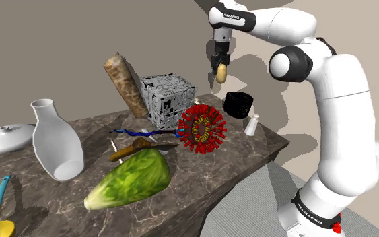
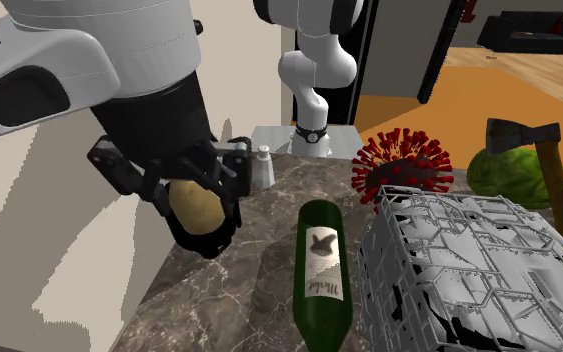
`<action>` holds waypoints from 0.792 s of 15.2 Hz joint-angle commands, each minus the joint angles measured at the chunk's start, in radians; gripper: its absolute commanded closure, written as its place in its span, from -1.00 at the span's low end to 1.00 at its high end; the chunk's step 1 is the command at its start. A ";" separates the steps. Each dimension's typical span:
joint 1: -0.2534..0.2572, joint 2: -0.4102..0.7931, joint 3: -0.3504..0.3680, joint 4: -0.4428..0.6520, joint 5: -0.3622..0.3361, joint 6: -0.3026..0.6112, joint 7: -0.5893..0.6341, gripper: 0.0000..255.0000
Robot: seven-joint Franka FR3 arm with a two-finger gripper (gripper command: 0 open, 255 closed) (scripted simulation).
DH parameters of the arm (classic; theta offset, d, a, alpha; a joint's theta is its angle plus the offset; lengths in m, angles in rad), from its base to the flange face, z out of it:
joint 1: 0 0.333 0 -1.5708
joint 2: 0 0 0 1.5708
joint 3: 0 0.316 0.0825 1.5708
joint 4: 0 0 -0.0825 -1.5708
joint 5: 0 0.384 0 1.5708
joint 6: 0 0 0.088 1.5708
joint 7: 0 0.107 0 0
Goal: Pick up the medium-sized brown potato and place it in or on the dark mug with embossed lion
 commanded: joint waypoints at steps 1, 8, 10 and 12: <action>0.001 -0.128 -0.013 -0.210 -0.015 0.084 -0.026 1.00; -0.032 -0.384 -0.053 -0.597 -0.061 0.223 -0.113 1.00; -0.041 -0.422 -0.062 -0.664 -0.071 0.254 -0.129 1.00; -0.040 -0.422 -0.061 -0.691 -0.070 0.280 -0.128 1.00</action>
